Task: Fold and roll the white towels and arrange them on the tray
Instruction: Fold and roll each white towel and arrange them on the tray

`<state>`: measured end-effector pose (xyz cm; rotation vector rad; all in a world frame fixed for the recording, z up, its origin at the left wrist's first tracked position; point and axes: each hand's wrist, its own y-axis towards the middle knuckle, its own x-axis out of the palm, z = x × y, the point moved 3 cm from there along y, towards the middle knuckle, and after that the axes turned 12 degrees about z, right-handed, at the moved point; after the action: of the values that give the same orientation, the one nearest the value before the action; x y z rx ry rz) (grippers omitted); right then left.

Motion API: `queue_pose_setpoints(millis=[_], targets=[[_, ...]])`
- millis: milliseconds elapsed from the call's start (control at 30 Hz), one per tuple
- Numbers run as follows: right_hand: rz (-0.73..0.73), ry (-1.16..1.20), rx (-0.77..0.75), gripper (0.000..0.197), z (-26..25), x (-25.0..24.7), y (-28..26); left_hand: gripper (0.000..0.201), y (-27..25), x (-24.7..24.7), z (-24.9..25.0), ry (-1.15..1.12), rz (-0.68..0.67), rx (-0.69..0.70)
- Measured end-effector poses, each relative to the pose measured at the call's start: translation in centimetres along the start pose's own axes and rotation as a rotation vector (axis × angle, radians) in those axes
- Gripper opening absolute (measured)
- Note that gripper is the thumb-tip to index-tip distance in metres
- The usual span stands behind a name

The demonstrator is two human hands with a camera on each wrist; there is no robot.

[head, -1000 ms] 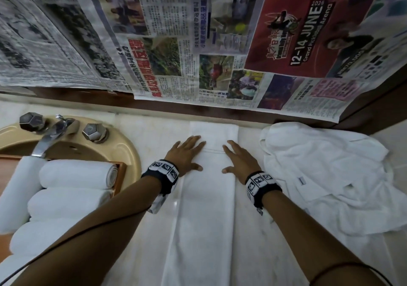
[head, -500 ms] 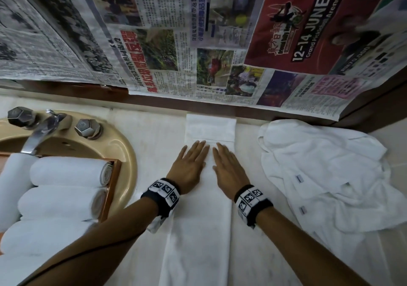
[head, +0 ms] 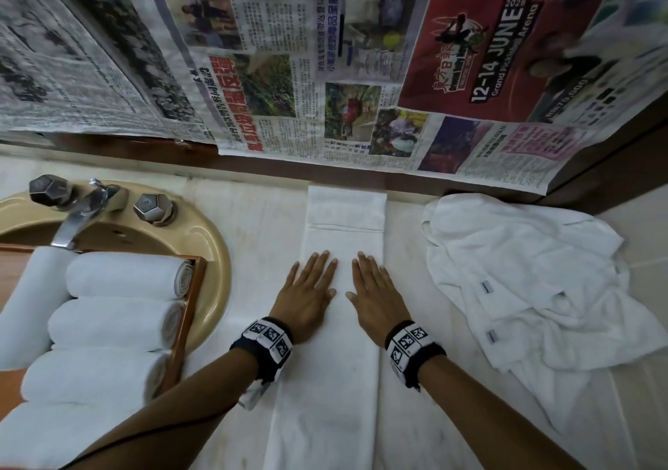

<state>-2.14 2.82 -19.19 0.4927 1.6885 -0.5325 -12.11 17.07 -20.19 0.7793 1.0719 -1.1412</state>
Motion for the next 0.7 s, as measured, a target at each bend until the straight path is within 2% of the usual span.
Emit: queue_pose_setpoints(millis=[100, 167, 267, 367, 433, 600, 700], targets=[[-0.018, -0.013, 0.015, 0.071, 0.7, 0.5, -1.0, 0.058, -0.8, 0.3, -1.0, 0.067, -0.006, 0.054], [-0.006, -0.024, 0.063, 0.073, 0.6, 0.2, -0.7, 0.059, -0.8, -0.2, -1.8, 0.095, 0.003, 0.021], [0.0, -0.01, 0.11, 0.065, -1.4, 0.2, -1.0, 0.059, -1.6, -0.4, -0.9, 0.054, 0.008, -0.068], [0.009, 0.019, 0.014, 0.062, -3.4, 0.7, -3.6, 0.057, -4.0, 0.4, 0.8, 0.03, 0.015, 0.022], [-0.027, -0.002, -0.009, 0.064, -3.0, 1.2, -5.1, 0.057, -5.4, 0.7, 0.4, 0.064, 0.007, 0.072], [0.001, 0.002, 0.105, 0.07, -2.1, 0.4, -5.3, 0.058, -5.9, -0.4, -0.5, 0.077, 0.018, -0.012], [-0.048, 0.029, -0.033, 0.075, -3.7, 0.5, -6.8, 0.058, -7.2, 0.0, 1.0, 0.056, -0.017, 0.08]])
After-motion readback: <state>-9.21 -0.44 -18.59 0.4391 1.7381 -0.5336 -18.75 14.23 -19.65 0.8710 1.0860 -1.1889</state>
